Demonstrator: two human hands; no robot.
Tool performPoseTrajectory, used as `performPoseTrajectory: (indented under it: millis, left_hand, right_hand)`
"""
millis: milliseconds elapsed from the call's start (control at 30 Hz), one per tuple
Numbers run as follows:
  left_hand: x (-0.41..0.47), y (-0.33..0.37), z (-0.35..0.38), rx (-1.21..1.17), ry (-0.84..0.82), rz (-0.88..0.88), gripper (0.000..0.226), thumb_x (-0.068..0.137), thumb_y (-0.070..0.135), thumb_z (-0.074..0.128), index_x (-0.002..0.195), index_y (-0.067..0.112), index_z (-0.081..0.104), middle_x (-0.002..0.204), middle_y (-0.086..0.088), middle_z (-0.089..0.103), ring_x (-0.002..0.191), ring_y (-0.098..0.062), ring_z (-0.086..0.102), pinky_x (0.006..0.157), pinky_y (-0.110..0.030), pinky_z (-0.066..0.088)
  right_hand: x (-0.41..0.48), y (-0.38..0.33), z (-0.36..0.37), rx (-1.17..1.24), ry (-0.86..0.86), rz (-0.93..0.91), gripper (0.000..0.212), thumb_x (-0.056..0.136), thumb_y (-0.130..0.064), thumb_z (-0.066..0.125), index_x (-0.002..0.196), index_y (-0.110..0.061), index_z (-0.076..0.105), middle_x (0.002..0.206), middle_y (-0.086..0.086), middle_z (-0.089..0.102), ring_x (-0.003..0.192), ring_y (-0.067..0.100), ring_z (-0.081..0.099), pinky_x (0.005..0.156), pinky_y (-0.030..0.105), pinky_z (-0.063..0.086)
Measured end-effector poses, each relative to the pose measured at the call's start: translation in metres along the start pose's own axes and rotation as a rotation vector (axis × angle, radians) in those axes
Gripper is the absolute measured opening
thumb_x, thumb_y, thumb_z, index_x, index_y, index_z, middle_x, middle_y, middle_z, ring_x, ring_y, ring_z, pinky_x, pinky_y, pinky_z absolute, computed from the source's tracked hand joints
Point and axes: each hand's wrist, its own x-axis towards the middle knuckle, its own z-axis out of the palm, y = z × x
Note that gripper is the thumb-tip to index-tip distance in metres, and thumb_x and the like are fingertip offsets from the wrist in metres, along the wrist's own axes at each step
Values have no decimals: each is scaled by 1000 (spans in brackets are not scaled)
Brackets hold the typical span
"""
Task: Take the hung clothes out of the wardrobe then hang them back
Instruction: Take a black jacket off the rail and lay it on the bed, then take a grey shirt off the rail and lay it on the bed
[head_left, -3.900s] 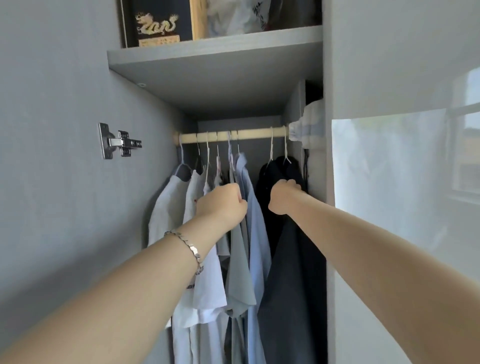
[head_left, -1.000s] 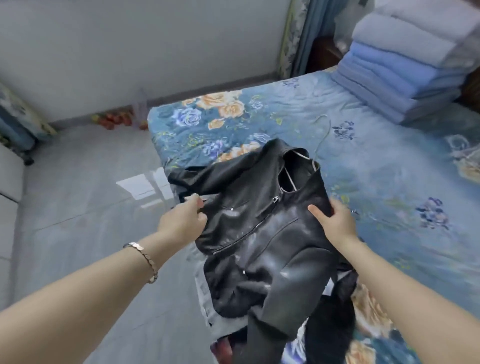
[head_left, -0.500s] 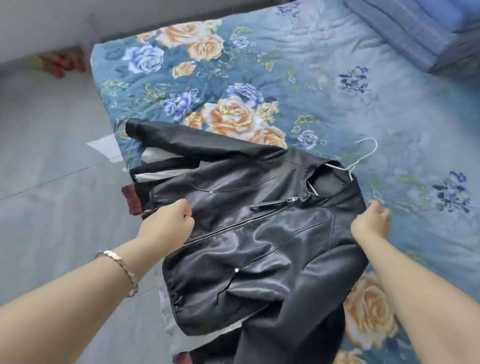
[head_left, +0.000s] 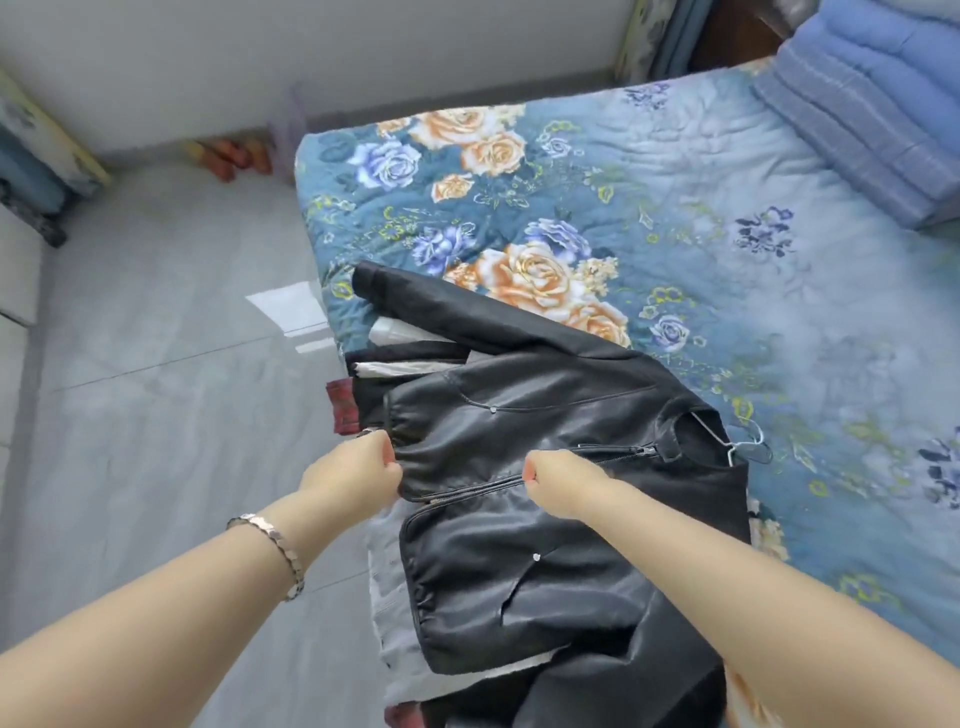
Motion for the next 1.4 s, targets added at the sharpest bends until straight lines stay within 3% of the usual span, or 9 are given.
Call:
performPoseTrajectory:
  millis: [167, 400, 533, 667, 833, 933, 1067, 1267, 1400]
  left_hand:
    - [-59, -72, -60, 117, 22, -53, 23, 93, 22, 36, 108, 18, 53, 114, -2, 59, 91, -22, 52, 72, -27, 36]
    - [-165, -232, -142, -175, 194, -297, 16, 90, 18, 41, 96, 17, 55, 109, -7, 65, 100, -25, 61, 72, -25, 39]
    - [-248, -337, -185, -262, 365, -434, 12, 89, 21, 43, 91, 17, 53, 107, -9, 66, 97, -26, 61, 81, -29, 47]
    - [-344, -426, -222, -275, 554, -616, 21, 93, 23, 39, 100, 17, 57, 111, -8, 64, 104, -26, 59, 80, -27, 43]
    - [-478, -511, -242, -228, 725, -855, 22, 96, 25, 35, 101, 18, 55, 110, -5, 60, 103, -27, 56, 81, -28, 41]
    - [-551, -553, -247, -219, 800, -994, 14, 93, 21, 36, 90, 19, 50, 88, 2, 53, 82, -22, 52, 68, -27, 38]
    - [-628, -596, -250, -248, 898, -1143, 18, 89, 10, 35, 74, 17, 43, 69, 2, 43, 65, -17, 42, 53, -26, 30]
    - [-712, -644, -263, -216, 1064, -1385, 13, 92, 16, 37, 81, 15, 45, 72, 2, 45, 68, -18, 45, 53, -25, 29]
    - [-763, -671, -267, -203, 1125, -1523, 18, 94, 20, 37, 76, 17, 43, 72, 2, 47, 68, -20, 45, 54, -26, 29]
  right_hand:
    - [-34, -141, -31, -235, 71, -280, 32, 94, -16, 39, 124, -10, 49, 128, 12, 53, 117, 32, 52, 92, 35, 43]
    - [-109, -356, -48, -554, 154, -588, 35, 93, -9, 38, 122, -9, 57, 124, 12, 58, 115, 31, 55, 90, 34, 46]
    - [-174, -486, -37, -695, 209, -766, 33, 94, -10, 36, 118, -11, 58, 113, 8, 59, 94, 28, 56, 64, 24, 43]
    - [-247, -605, -12, -789, 220, -979, 34, 96, -13, 34, 122, -6, 55, 124, 11, 56, 110, 32, 54, 88, 35, 46]
    - [-350, -726, 24, -782, 333, -1280, 34, 95, -14, 37, 121, -7, 58, 126, 11, 57, 113, 29, 55, 89, 32, 46]
    - [-407, -785, 48, -768, 336, -1425, 32, 92, -15, 42, 112, -4, 64, 118, 11, 63, 107, 28, 59, 86, 29, 49]
    - [-474, -853, 80, -804, 273, -1562, 34, 92, -12, 39, 112, 3, 63, 117, 14, 64, 98, 28, 62, 55, 17, 41]
    - [-552, -937, 125, -583, 116, -1846, 32, 95, -15, 41, 116, 2, 58, 118, 17, 61, 86, 25, 53, 57, 18, 35]
    - [-595, -983, 150, -419, 6, -2002, 32, 93, -14, 42, 115, 5, 55, 114, 22, 61, 81, 28, 57, 70, 32, 48]
